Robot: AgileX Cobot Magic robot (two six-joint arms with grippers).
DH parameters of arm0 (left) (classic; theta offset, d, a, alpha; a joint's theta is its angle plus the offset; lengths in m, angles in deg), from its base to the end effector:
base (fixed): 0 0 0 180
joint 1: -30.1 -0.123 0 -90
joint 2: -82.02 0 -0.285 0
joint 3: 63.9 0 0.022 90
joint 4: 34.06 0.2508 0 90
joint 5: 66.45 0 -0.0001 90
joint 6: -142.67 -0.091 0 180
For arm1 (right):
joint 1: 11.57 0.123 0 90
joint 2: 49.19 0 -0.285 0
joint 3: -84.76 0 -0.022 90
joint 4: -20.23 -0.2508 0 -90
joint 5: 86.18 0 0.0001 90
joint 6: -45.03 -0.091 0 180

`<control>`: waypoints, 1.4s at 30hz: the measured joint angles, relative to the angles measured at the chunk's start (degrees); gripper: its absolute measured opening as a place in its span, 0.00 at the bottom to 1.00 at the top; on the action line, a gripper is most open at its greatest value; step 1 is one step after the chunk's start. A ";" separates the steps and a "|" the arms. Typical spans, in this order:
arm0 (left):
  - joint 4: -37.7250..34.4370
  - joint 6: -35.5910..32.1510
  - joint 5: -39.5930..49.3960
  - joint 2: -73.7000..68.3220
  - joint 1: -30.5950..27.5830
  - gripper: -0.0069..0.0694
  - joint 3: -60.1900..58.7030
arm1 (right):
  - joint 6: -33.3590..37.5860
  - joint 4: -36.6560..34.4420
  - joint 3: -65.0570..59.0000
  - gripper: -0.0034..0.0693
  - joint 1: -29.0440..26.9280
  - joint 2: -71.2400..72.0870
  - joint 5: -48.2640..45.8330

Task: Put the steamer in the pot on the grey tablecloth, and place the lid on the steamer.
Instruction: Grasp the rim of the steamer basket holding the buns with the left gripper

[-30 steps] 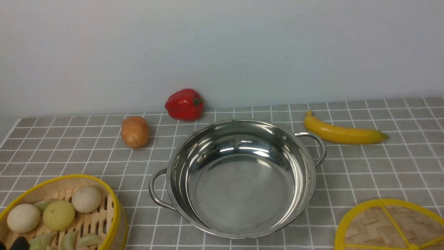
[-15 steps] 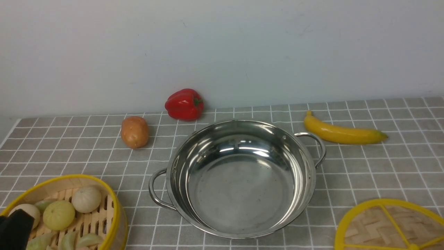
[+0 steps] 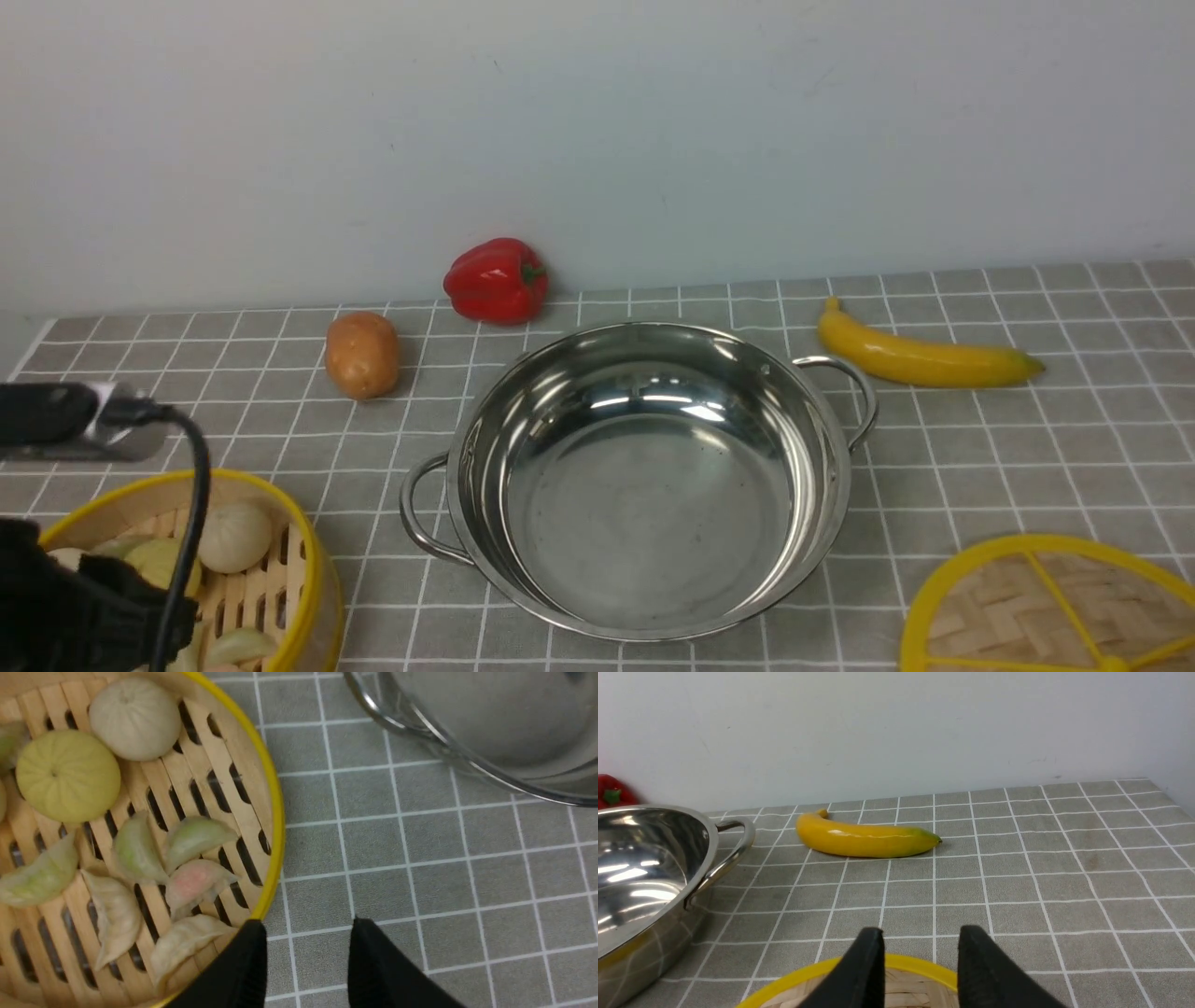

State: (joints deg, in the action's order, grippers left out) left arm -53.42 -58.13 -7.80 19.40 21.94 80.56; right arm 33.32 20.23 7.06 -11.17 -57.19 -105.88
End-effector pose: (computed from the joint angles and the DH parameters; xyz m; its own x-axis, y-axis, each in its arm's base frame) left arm 0.1588 -0.0033 0.2829 -0.8879 0.0483 -0.4574 0.1442 0.9735 -0.1773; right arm 0.0539 0.0004 0.1791 -0.2614 0.2011 -0.9440 0.0471 0.9795 0.1957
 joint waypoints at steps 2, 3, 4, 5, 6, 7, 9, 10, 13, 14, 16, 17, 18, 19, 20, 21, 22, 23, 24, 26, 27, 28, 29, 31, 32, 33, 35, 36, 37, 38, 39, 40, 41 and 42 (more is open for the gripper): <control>-0.32 -1.17 -0.12 -6.11 0.06 0.41 1.94 | 0.00 0.00 0.00 0.38 0.00 0.00 0.00; -0.43 -1.27 -0.20 -6.67 0.06 0.41 2.10 | 0.00 0.00 0.00 0.38 0.00 0.00 0.00; -0.48 -2.30 -0.61 -11.20 0.97 0.41 3.37 | 0.00 0.00 0.00 0.38 0.00 0.00 0.00; -0.48 -2.43 -0.72 -11.22 1.14 0.41 3.37 | 0.00 0.00 0.00 0.38 0.00 0.00 0.00; -0.42 -2.88 -1.10 -13.43 1.83 0.41 3.82 | 0.00 0.00 0.00 0.38 0.00 0.00 0.00; 0.52 -3.26 -1.90 -16.23 3.33 0.41 4.14 | 0.00 0.00 0.00 0.38 0.00 0.00 0.00; 2.62 -2.08 -3.32 -19.80 5.64 0.41 4.33 | 0.00 0.00 0.00 0.38 0.00 0.00 0.00; 3.53 -1.02 -4.04 -21.07 6.36 0.41 4.35 | 0.00 0.00 0.00 0.38 0.00 0.00 0.00; 6.33 2.64 -8.12 -24.86 8.70 0.41 4.40 | 0.00 0.00 0.00 0.38 0.00 0.00 0.00; 7.05 3.65 -9.74 -26.03 9.52 0.41 4.40 | 0.00 0.00 0.00 0.38 0.00 0.00 0.00; 7.56 4.63 -11.62 -27.71 10.57 0.41 4.40 | 0.00 0.00 0.00 0.38 0.00 0.00 0.00; 7.62 4.91 -12.53 -28.64 11.11 0.41 4.40 | 0.00 0.00 0.00 0.38 0.00 0.00 0.00; 7.62 5.14 -13.16 -29.58 11.60 0.41 4.40 | 0.00 0.00 0.00 0.38 0.00 0.00 0.00; 7.67 5.21 -13.81 -30.45 12.03 0.41 4.40 | 0.00 0.00 0.00 0.38 0.00 0.00 0.00; 7.67 5.26 -14.23 -31.13 12.28 0.41 4.40 | 0.00 0.00 0.00 0.38 0.00 0.00 0.00; 7.67 5.32 -14.58 -31.95 12.45 0.41 4.40 | 0.00 0.00 0.00 0.38 0.00 0.00 0.00; 7.67 5.38 -15.30 -33.00 12.64 0.41 4.40 | 0.00 0.00 0.00 0.38 0.00 0.00 0.00; 7.73 5.43 -15.70 -33.70 12.63 0.41 4.40 | 0.00 0.00 0.00 0.38 0.00 0.00 0.00; 7.81 5.43 -15.86 -34.11 12.63 0.41 4.41 | 0.00 0.00 0.00 0.38 0.00 0.00 0.00; 7.92 5.43 -16.55 -35.14 12.63 0.41 4.41 | 0.00 0.00 0.00 0.38 0.00 0.00 0.05; 7.92 5.43 -16.91 -35.74 12.63 0.41 4.41 | 0.00 0.00 0.00 0.38 0.00 0.00 0.05; 7.98 5.43 -17.31 -36.50 12.63 0.41 4.46 | 0.00 0.00 0.00 0.38 0.00 0.00 0.05; 7.98 5.43 -17.43 -37.03 12.63 0.40 4.46 | 0.00 0.00 0.00 0.38 0.00 0.00 0.05; 8.10 5.43 -18.28 -37.94 12.63 0.33 4.46 | 0.00 0.00 0.00 0.38 0.00 0.00 0.05; 8.15 5.43 -18.35 -37.95 12.63 0.32 4.46 | 0.00 0.00 0.00 0.38 0.00 0.00 0.05; 8.27 5.43 -18.54 -37.95 12.69 0.28 4.46 | 0.00 0.00 0.00 0.38 0.00 0.00 0.05; 8.63 6.44 -18.60 -37.95 12.69 0.18 4.52 | 0.00 0.00 0.00 0.38 0.00 0.00 0.05; 9.91 6.93 -18.44 -37.95 12.69 0.15 4.52 | 0.00 0.00 0.00 0.38 0.00 0.00 0.05; 11.66 6.69 -18.27 -37.95 12.69 0.13 4.71 | 0.00 0.00 0.00 0.38 0.00 0.00 0.05; 12.45 6.31 -17.81 -37.95 12.69 0.13 4.99 | 0.00 0.00 0.00 0.38 0.00 0.00 0.05; 12.91 6.21 -16.62 -37.88 12.69 0.13 5.53 | 0.00 0.00 0.00 0.38 0.00 0.00 0.05; 13.00 6.21 -16.35 -37.80 12.69 0.13 5.79 | 0.00 0.00 0.00 0.38 0.00 0.00 0.05; 13.38 6.21 -13.84 -37.24 12.69 0.13 6.90 | 0.00 0.00 0.00 0.38 0.00 0.00 0.05; 13.69 6.21 -11.27 -36.50 12.69 0.14 8.05 | 0.00 0.00 0.00 0.38 0.00 0.00 0.05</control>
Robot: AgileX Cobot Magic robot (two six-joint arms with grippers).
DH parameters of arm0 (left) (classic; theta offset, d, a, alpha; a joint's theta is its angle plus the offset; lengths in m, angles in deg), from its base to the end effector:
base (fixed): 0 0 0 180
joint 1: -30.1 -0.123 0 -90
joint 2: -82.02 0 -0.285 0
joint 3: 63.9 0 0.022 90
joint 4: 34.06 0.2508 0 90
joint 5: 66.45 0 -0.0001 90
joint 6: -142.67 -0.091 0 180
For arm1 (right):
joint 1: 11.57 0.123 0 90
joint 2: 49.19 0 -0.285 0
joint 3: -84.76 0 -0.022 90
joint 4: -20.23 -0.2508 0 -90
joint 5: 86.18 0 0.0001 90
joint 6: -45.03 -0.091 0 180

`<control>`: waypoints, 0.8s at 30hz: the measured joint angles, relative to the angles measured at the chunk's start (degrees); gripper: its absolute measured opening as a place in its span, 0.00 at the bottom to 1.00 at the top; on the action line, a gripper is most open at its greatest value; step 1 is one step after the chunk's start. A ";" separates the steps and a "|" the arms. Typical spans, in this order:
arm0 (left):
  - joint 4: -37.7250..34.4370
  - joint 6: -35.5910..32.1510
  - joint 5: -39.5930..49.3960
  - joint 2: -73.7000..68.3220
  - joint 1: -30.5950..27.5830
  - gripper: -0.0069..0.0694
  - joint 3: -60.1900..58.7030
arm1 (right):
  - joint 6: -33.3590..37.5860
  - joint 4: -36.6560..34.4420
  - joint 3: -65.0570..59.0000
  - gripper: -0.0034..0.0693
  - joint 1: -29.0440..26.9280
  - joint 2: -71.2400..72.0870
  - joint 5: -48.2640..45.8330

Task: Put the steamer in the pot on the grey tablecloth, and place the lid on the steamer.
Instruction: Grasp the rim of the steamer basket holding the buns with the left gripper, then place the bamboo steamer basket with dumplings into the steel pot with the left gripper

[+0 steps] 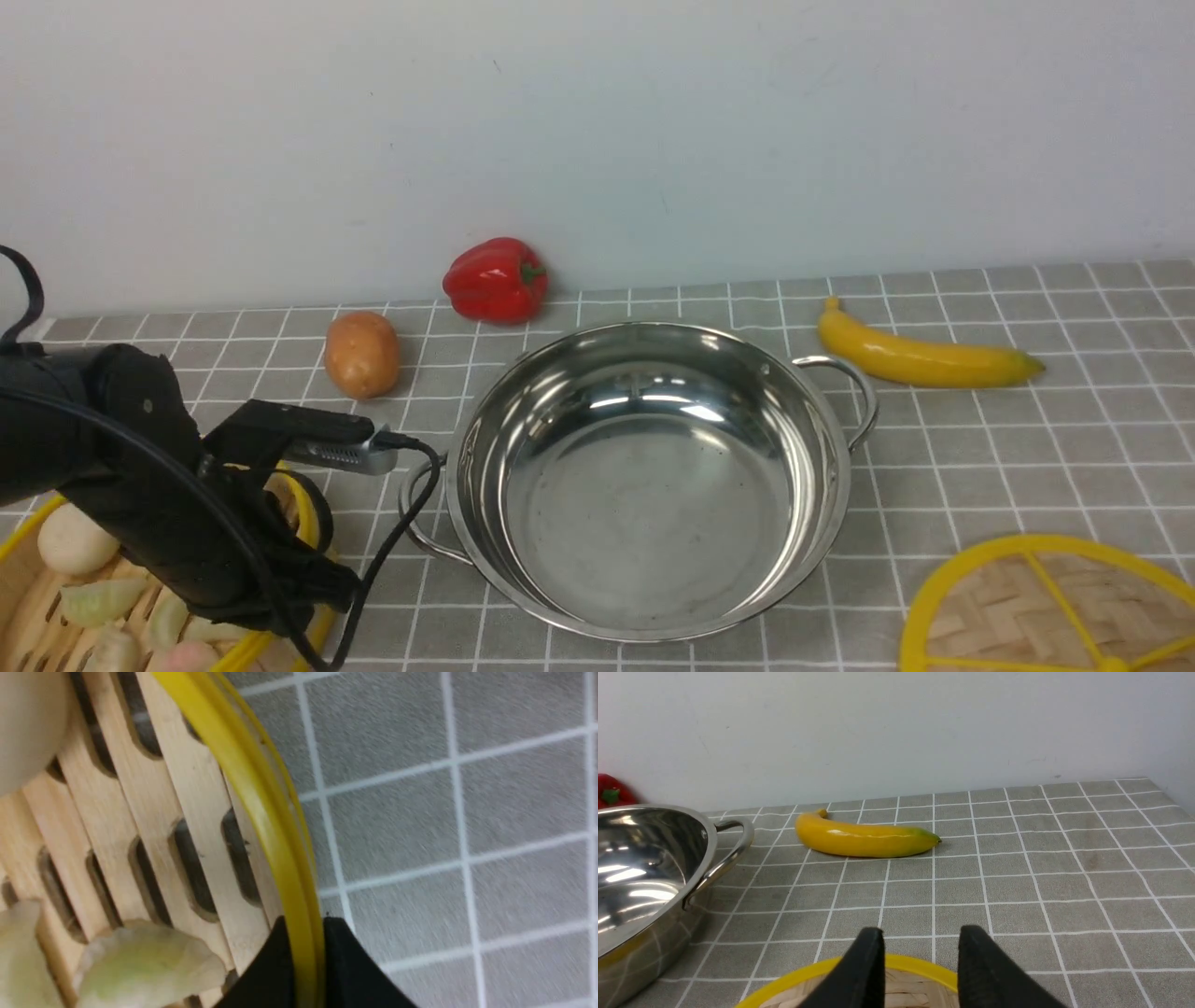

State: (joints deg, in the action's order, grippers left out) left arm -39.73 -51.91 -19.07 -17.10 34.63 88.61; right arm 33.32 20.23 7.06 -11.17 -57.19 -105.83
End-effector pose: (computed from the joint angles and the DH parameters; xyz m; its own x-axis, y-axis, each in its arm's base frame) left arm 0.2679 -0.0279 0.1822 -0.9577 0.2622 -0.1187 0.2696 0.9616 -0.0511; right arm 0.0539 0.0004 0.1792 -0.2606 0.2011 -0.9443 0.0469 0.9795 0.1957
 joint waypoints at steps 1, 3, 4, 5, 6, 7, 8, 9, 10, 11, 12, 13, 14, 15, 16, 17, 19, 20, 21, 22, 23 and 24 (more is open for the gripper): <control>0.30 0.00 2.16 0.99 0.00 0.15 1.12 | 0.00 0.00 0.00 0.38 0.00 0.00 0.00; 0.48 -0.17 5.43 2.91 0.00 0.15 2.96 | 0.00 0.00 0.00 0.38 0.00 0.00 0.00; 0.48 -0.58 7.47 4.22 0.00 0.16 4.46 | 0.00 0.00 0.00 0.38 0.00 0.00 0.00; 0.54 -1.42 9.78 5.82 0.00 0.16 6.52 | 0.00 0.00 0.00 0.38 0.00 0.00 0.00; 0.54 -2.50 11.50 7.08 0.00 0.16 8.43 | 0.00 0.00 0.00 0.38 0.00 0.00 0.00; 0.41 -3.80 13.18 8.45 0.00 0.16 10.85 | 0.00 0.00 0.00 0.38 0.00 0.00 0.00; 0.17 -5.09 14.94 9.16 0.00 0.16 12.55 | 0.00 0.00 0.00 0.38 0.00 0.00 0.00; 0.06 -5.32 15.32 9.29 0.00 0.16 13.40 | 0.00 0.00 0.00 0.38 0.00 0.00 0.00; -0.27 -6.19 16.83 9.78 0.00 0.16 14.69 | 0.00 0.00 0.00 0.38 0.00 0.00 0.00; -0.83 -7.43 19.63 10.25 0.57 0.16 17.94 | 0.00 0.00 0.00 0.38 0.00 0.00 0.00; -0.91 -8.01 20.87 10.30 1.28 0.16 19.41 | 0.00 0.00 0.00 0.38 0.00 0.00 0.00; -0.91 -8.63 21.89 10.30 2.11 0.16 21.04 | 0.00 0.00 0.00 0.38 0.00 0.00 0.00; -0.86 -9.37 22.84 10.11 3.50 0.16 22.59 | 0.00 0.00 0.00 0.38 0.00 0.00 0.00; -0.77 -10.16 23.42 9.82 5.27 0.16 24.03 | 0.00 0.00 0.00 0.38 0.00 0.00 0.00; -0.72 -10.80 23.61 9.49 6.97 0.16 25.16 | 0.00 0.00 0.00 0.38 0.00 0.00 0.00; -0.72 -11.65 23.66 8.56 10.90 0.16 27.15 | 0.00 0.00 0.00 0.38 0.00 0.00 0.00; -0.57 -12.01 23.66 7.66 13.55 0.16 28.58 | 0.00 0.00 0.00 0.38 0.00 0.00 0.00; -0.31 -12.36 23.66 6.02 17.27 0.16 30.58 | 0.00 0.00 0.00 0.38 0.00 0.00 0.00; -0.17 -12.49 23.66 4.62 19.82 0.16 32.00 | 0.00 0.00 0.00 0.38 0.00 0.00 0.00; -0.05 -12.59 23.66 3.36 21.78 0.16 33.40 | 0.00 0.00 0.00 0.38 0.00 0.00 0.00; 0.10 -12.66 23.66 2.35 22.75 0.16 33.94 | 0.00 0.00 0.00 0.38 0.00 0.00 0.00; 0.60 -13.13 23.41 -0.73 26.81 0.16 36.03 | 0.00 0.00 0.00 0.38 0.00 0.00 0.00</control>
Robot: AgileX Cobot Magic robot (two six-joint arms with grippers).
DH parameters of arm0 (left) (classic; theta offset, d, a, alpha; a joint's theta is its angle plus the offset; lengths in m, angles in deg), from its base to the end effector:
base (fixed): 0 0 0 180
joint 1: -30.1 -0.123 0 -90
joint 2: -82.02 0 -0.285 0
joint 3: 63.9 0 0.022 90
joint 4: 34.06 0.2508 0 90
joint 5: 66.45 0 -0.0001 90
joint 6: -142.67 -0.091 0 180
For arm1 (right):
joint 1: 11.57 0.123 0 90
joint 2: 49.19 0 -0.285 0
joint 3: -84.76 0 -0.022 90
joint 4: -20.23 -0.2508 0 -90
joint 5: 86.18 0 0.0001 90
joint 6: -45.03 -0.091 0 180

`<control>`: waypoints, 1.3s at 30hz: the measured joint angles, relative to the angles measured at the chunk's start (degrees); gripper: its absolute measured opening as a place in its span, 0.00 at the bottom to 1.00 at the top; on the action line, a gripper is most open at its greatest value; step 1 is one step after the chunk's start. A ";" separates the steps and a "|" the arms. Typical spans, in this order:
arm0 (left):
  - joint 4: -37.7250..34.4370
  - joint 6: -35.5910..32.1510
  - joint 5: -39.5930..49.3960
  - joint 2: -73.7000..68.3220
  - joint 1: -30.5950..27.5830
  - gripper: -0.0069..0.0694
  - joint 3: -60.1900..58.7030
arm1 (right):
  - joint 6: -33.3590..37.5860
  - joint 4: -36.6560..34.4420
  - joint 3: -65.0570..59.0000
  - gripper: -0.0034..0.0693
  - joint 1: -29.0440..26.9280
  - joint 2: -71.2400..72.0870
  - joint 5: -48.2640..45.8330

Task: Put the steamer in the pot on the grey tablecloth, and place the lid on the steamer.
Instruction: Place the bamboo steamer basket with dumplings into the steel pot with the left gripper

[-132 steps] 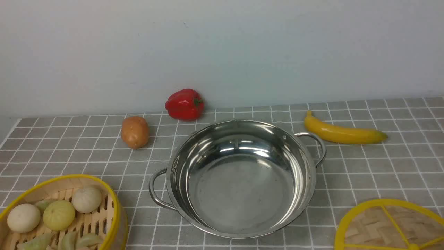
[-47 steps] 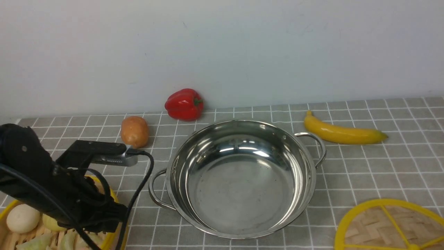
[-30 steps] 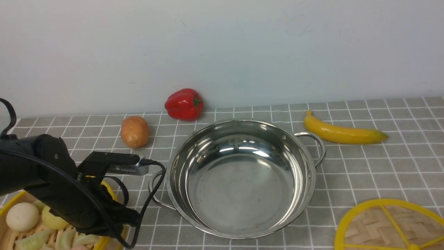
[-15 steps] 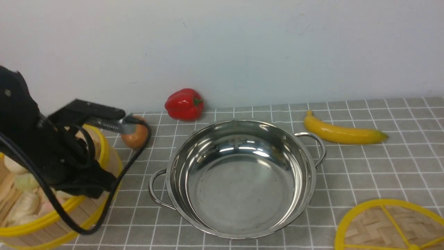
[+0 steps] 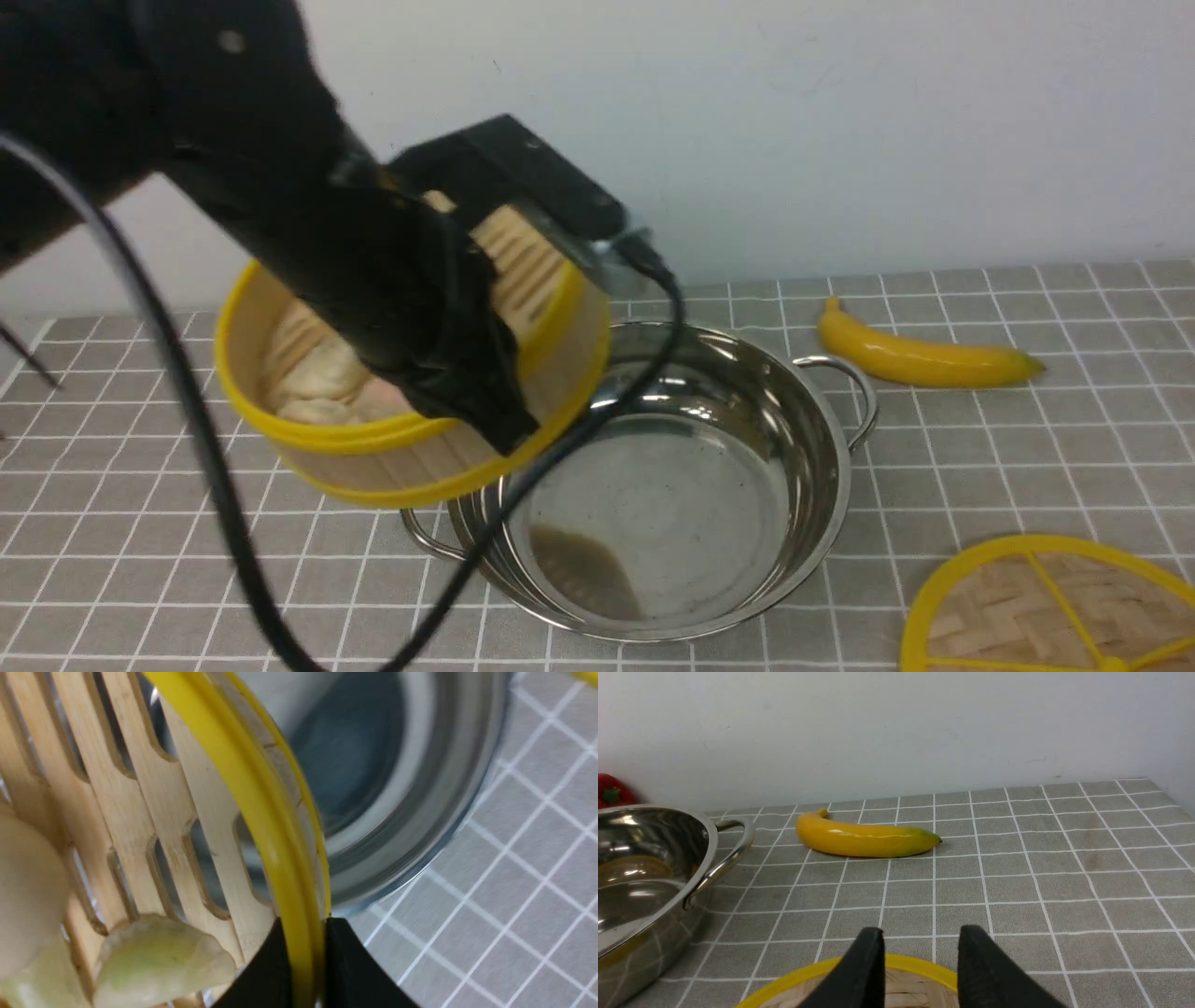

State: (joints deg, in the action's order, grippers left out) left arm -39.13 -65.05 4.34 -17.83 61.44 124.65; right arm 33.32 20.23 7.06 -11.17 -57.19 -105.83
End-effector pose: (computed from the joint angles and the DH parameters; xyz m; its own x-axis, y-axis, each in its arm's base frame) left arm 0.2761 -0.1770 0.3338 -0.4926 0.8123 -0.3122 0.8422 0.5354 0.0642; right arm 0.0539 0.0004 0.1792 -0.2606 0.2011 -0.9443 0.0469 0.9795 0.1957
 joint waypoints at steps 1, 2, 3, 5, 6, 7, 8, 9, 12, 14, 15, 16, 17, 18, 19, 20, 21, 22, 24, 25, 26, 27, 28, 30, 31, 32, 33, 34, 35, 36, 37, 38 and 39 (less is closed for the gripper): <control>0.64 -0.44 -0.28 -1.64 2.04 0.16 0.78 | 0.00 0.00 0.00 0.38 0.00 0.00 0.00; 0.83 -0.55 -0.35 -1.96 2.81 0.16 0.89 | 0.00 0.00 0.00 0.38 0.00 0.00 0.00; 1.68 -1.03 -0.42 -3.52 4.23 0.16 1.38 | 0.00 0.00 0.00 0.38 0.00 0.00 0.00; 4.05 -1.97 -0.69 -6.65 7.72 0.16 1.82 | 0.00 0.00 0.00 0.38 0.00 0.00 0.00; 5.07 -2.11 -0.98 -8.19 8.96 0.16 1.82 | 0.00 0.00 0.00 0.38 0.00 0.00 0.00; 6.14 -2.33 -1.32 -9.62 9.85 0.16 1.82 | 0.00 0.00 0.00 0.38 0.00 0.00 0.00; 6.55 -2.49 -1.63 -10.53 10.20 0.16 1.82 | 0.00 0.00 0.00 0.38 0.00 0.00 0.00; 6.98 -2.73 -2.55 -12.00 10.71 0.16 1.88 | 0.00 0.00 0.00 0.38 0.00 0.00 0.00; 7.05 -2.88 -4.60 -14.04 10.91 0.16 1.88 | 0.00 0.00 0.00 0.38 0.00 0.00 0.00; 7.14 -3.21 -6.14 -15.09 10.91 0.16 1.88 | 0.00 0.00 0.00 0.38 0.00 0.00 0.00; 7.19 -3.64 -7.13 -15.72 10.91 0.16 1.88 | 0.00 0.00 0.00 0.38 0.00 0.00 0.00; 7.19 -3.82 -7.39 -15.88 10.91 0.16 1.88 | 0.00 0.00 0.00 0.38 0.00 0.00 0.00; 7.19 -4.36 -8.13 -16.45 10.91 0.16 1.88 | 0.00 0.00 0.00 0.38 0.00 0.00 0.00; 7.19 -4.55 -8.38 -16.80 10.91 0.16 1.93 | 0.00 0.00 0.00 0.38 0.00 0.00 0.00; 7.19 -4.61 -8.43 -16.91 10.91 0.16 1.93 | 0.00 0.00 0.00 0.38 0.00 0.00 0.00; 6.98 -4.66 -8.49 -17.44 10.91 0.16 1.93 | 0.00 0.00 0.00 0.38 0.00 0.00 0.00; 6.98 -4.66 -8.49 -17.51 10.91 0.16 1.93 | 0.00 0.00 0.00 0.38 0.00 0.00 0.00; 6.11 -4.85 -8.55 -18.08 10.91 0.16 1.98 | 0.00 0.00 0.00 0.38 0.00 0.00 0.00; 4.56 -4.89 -8.71 -18.90 10.91 0.14 1.98 | 0.00 0.00 0.00 0.38 0.00 0.00 0.00; 3.80 -4.96 -8.71 -19.31 10.91 0.14 1.98 | 0.00 0.00 0.00 0.38 0.00 0.00 0.00; 3.63 -4.96 -8.71 -19.39 10.91 0.14 1.98 | 0.00 0.00 0.00 0.38 0.00 0.00 0.00; 2.63 -5.07 -8.71 -19.80 10.91 0.14 1.98 | 0.00 0.00 0.00 0.38 0.00 0.00 0.00; 2.17 -5.07 -8.71 -20.01 10.91 0.14 1.98 | 0.00 0.00 0.00 0.38 0.00 0.00 0.00; 0.00 -5.27 -8.05 -20.73 10.91 0.16 1.92 | 0.00 0.00 0.00 0.38 0.00 0.00 0.00; -0.08 -5.27 -8.00 -20.74 10.91 0.16 1.85 | 0.00 0.00 0.00 0.38 0.00 0.00 0.00; -0.24 -5.27 -7.98 -21.06 11.08 0.16 1.84 | 0.00 0.00 0.00 0.38 0.00 0.00 0.00; -0.14 -5.27 -8.17 -21.06 11.08 0.16 1.84 | 0.00 0.00 0.00 0.38 0.00 0.00 0.00; -0.03 -5.33 -8.29 -21.06 11.08 0.16 1.84 | 0.00 0.00 0.00 0.38 0.00 0.00 0.00; 0.10 -5.33 -8.40 -21.06 11.08 0.16 1.90 | 0.00 0.00 0.00 0.38 0.00 0.00 0.00; 0.14 -5.39 -8.46 -21.06 11.08 0.16 1.90 | 0.00 0.00 0.00 0.38 0.00 0.00 0.00; 0.14 -5.39 -8.46 -21.11 11.08 0.16 1.90 | 0.00 0.00 0.00 0.38 0.00 0.00 0.00; 0.14 -5.39 -8.50 -21.18 11.08 0.16 1.90 | 0.00 0.00 0.00 0.38 0.00 0.00 0.00; 0.09 -5.39 -8.58 -21.27 11.08 0.16 1.90 | 0.00 0.00 0.00 0.38 0.00 0.00 0.00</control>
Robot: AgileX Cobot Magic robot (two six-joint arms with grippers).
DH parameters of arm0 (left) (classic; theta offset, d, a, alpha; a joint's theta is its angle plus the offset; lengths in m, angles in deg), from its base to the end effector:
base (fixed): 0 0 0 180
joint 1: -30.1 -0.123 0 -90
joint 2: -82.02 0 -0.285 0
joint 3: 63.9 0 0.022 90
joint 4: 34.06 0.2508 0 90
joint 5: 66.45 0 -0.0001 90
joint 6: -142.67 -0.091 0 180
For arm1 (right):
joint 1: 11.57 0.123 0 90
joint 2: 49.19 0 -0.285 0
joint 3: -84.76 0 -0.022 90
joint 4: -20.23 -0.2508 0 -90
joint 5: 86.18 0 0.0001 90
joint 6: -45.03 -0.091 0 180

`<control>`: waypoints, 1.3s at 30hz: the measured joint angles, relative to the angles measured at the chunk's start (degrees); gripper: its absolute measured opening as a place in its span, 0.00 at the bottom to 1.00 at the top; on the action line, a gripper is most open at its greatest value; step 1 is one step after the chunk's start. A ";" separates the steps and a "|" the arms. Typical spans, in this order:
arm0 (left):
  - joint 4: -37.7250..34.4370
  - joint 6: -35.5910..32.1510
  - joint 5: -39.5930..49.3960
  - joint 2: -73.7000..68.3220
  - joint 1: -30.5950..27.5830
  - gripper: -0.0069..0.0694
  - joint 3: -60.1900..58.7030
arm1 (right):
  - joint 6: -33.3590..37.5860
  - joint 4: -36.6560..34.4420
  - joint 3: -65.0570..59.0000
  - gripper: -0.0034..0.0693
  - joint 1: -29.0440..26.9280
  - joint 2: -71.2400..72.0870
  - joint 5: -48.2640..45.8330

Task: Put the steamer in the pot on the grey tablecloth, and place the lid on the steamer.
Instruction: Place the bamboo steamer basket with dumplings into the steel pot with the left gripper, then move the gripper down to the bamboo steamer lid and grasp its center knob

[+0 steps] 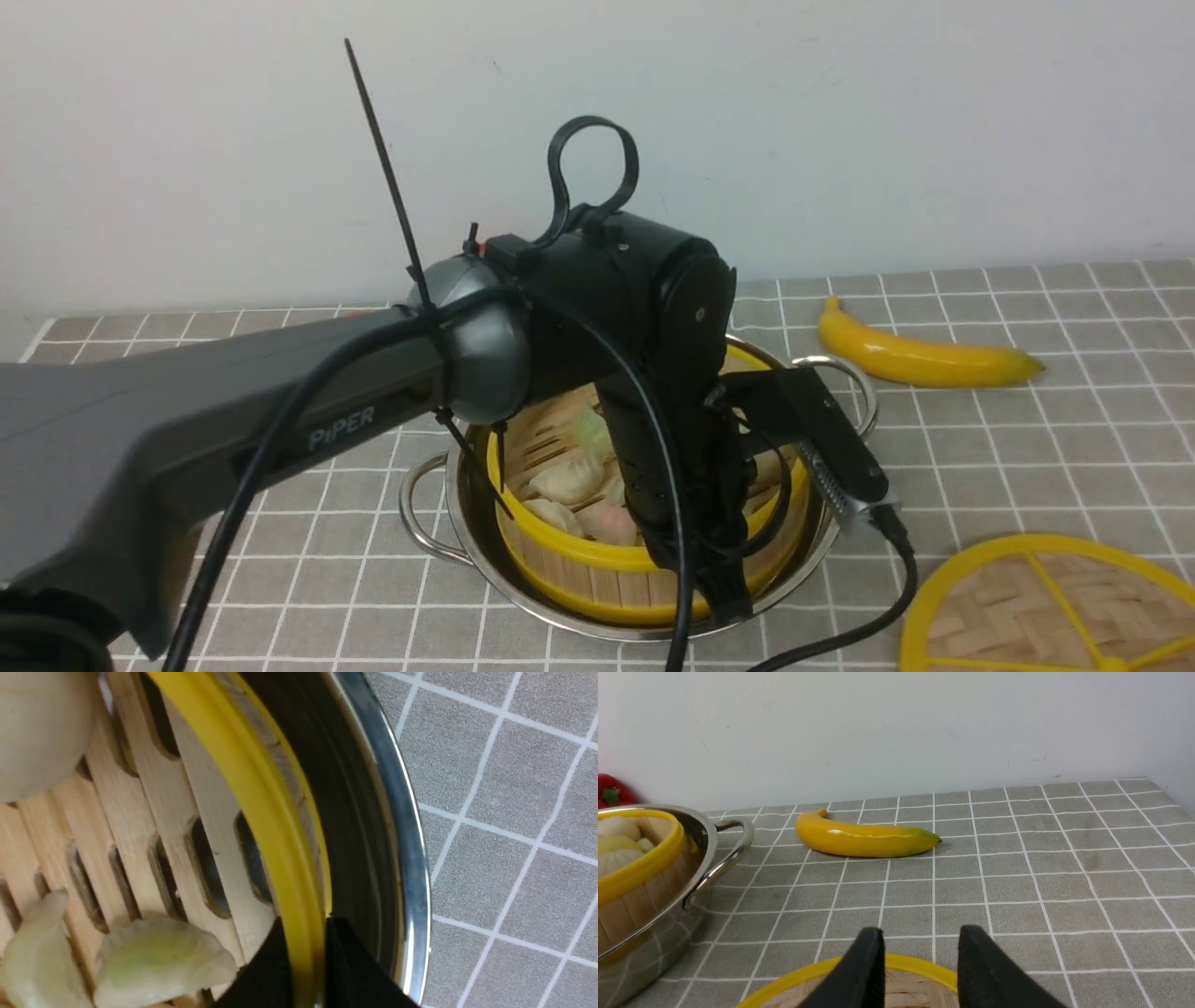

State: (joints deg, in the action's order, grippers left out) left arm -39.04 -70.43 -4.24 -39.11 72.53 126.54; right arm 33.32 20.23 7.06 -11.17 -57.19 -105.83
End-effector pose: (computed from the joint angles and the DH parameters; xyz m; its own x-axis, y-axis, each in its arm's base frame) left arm 0.2913 -0.2757 0.2089 -0.2814 0.9483 -0.1465 0.9588 0.2842 -0.0014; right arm 0.0539 0.0004 0.1792 -0.2606 0.2011 -0.9443 0.0469 0.9795 0.1957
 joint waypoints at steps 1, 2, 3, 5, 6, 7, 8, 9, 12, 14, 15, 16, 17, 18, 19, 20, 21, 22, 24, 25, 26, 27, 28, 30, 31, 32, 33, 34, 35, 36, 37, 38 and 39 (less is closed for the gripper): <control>0.00 0.00 -0.07 -0.09 0.00 0.16 0.00 | 0.00 0.00 0.00 0.38 0.00 0.00 0.00; 0.00 0.00 -0.12 -0.32 0.00 0.16 0.00 | 0.00 0.00 0.00 0.38 0.00 0.00 0.00; 0.00 0.00 -0.30 -0.61 0.00 0.16 0.00 | 0.00 0.00 0.00 0.38 0.00 0.00 0.00; -0.05 0.12 -0.38 -1.69 0.00 0.16 0.00 | 0.00 0.00 0.00 0.38 0.00 0.00 0.00; -0.05 0.13 -0.38 -1.99 0.06 0.16 0.00 | 0.00 0.00 0.00 0.38 0.00 0.00 0.00; -0.05 0.19 -0.44 -2.42 0.06 0.14 0.00 | 0.00 0.00 0.00 0.38 0.00 0.00 0.00; 0.02 0.55 -0.59 -2.70 0.06 0.14 0.00 | 0.00 0.00 0.00 0.38 0.00 0.00 0.00; 0.02 0.56 -0.58 -2.84 0.06 0.14 0.00 | 0.00 0.00 0.00 0.38 0.00 0.00 0.00; 0.02 2.85 -1.37 -2.99 0.06 0.15 0.12 | 0.00 0.00 0.00 0.38 0.00 0.00 0.00; 0.22 3.95 -1.08 -2.99 0.06 0.18 0.17 | 0.00 0.00 0.00 0.38 0.00 0.00 0.00; 0.31 4.24 -0.83 -2.99 0.06 0.21 0.18 | 0.00 0.00 0.00 0.38 0.00 0.00 0.00; 0.38 4.40 -0.63 -2.99 0.06 0.21 0.18 | 0.00 0.00 0.00 0.38 0.00 0.00 0.00; 0.62 4.81 -0.02 -2.99 0.06 0.28 0.23 | 0.00 0.00 0.00 0.38 0.00 0.00 0.00; 0.92 5.07 0.46 -2.99 0.06 0.33 0.36 | 0.00 0.00 0.00 0.38 0.00 0.00 0.00; 1.15 5.13 0.93 -2.99 0.06 0.39 0.49 | 0.00 0.00 0.00 0.38 0.00 0.00 0.00; 1.40 5.17 1.35 -2.99 0.06 0.47 0.56 | 0.00 0.00 0.00 0.38 0.00 0.00 0.00; 1.54 5.36 1.80 -2.99 0.06 0.53 0.60 | 0.00 0.00 0.00 0.38 0.00 0.00 0.00; 1.54 5.36 1.92 -2.99 0.06 0.56 0.60 | 0.00 0.00 0.00 0.38 0.00 0.00 0.00; 2.75 5.99 1.96 -2.79 0.06 0.69 0.60 | 0.00 0.00 0.00 0.38 0.00 0.00 0.00; 3.53 7.13 2.25 -2.31 -0.07 0.80 0.84 | 0.00 0.00 0.00 0.38 0.00 0.00 0.00; 3.93 7.66 2.86 -1.84 -0.07 0.85 1.30 | 0.00 0.00 0.00 0.38 0.00 0.00 0.00; 4.15 8.24 3.49 -1.36 -0.13 0.88 1.91 | 0.00 0.00 0.00 0.38 0.00 0.00 0.00; 4.16 8.85 5.22 -0.56 -0.13 0.92 3.18 | 0.00 0.00 0.00 0.38 0.00 0.00 0.00; 4.98 10.27 6.75 1.44 -0.07 0.96 6.44 | 0.00 0.00 0.00 0.38 0.00 0.00 0.00; 5.51 11.14 6.81 2.53 -0.07 0.97 8.03 | 0.00 0.00 0.00 0.38 0.00 0.00 0.00; 6.05 11.71 6.84 3.45 -0.01 0.97 9.73 | 0.00 0.00 0.00 0.38 0.00 0.00 0.00; 6.77 12.27 6.88 4.58 -0.01 0.97 11.83 | 0.00 0.00 0.00 0.38 0.00 0.00 0.00; 7.67 12.84 6.95 5.85 -0.01 0.97 14.32 | 0.00 0.00 0.00 0.38 0.00 0.00 0.00; 7.82 12.84 6.95 6.05 -0.01 0.97 14.75 | 0.00 0.00 0.00 0.38 0.00 0.00 0.00; 8.71 13.10 7.01 7.18 -0.01 0.95 17.68 | 0.00 0.00 0.00 0.38 0.00 0.00 0.00; 8.98 13.10 7.06 7.64 -0.01 0.94 19.40 | 0.00 0.00 0.00 0.38 0.00 0.00 0.00; 9.39 13.10 7.06 8.08 -0.01 0.91 21.84 | 0.00 0.00 0.00 0.38 0.00 0.00 0.00; 9.39 13.10 7.06 8.16 -0.01 0.91 22.23 | 0.00 0.00 0.00 0.38 0.00 0.00 0.00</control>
State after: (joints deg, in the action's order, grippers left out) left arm -29.65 -57.33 2.82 -30.95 72.51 148.77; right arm 33.32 20.23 7.06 -11.17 -57.19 -105.83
